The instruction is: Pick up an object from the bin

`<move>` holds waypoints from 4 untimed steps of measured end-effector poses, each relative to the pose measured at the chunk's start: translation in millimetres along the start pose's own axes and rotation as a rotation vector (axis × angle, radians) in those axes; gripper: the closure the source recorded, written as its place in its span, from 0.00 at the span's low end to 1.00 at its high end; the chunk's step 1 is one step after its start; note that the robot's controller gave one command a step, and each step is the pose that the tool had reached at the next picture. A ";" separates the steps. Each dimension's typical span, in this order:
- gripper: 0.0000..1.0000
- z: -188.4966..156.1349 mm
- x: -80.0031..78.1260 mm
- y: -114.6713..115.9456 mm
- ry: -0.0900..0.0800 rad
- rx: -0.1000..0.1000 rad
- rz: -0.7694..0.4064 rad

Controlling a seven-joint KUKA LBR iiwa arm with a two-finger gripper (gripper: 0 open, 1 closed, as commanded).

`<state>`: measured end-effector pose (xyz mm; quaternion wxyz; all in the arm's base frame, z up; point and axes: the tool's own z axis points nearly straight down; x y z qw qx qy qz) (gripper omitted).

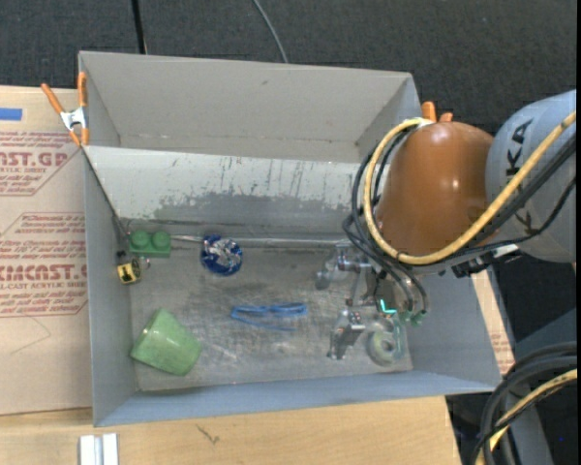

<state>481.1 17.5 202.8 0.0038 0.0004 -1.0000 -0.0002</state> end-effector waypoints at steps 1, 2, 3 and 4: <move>0.00 129.9 -52.1 58.9 -0.016 0.001 -0.189; 1.00 123.0 -55.7 59.4 -0.027 -0.001 -0.188; 1.00 9.9 -56.6 62.0 -0.017 0.000 -0.158; 1.00 -48.7 -65.2 -41.3 -0.013 0.005 -0.385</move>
Offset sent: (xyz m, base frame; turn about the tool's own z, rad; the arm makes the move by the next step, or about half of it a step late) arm 0.0484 0.0580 -0.1310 -0.1883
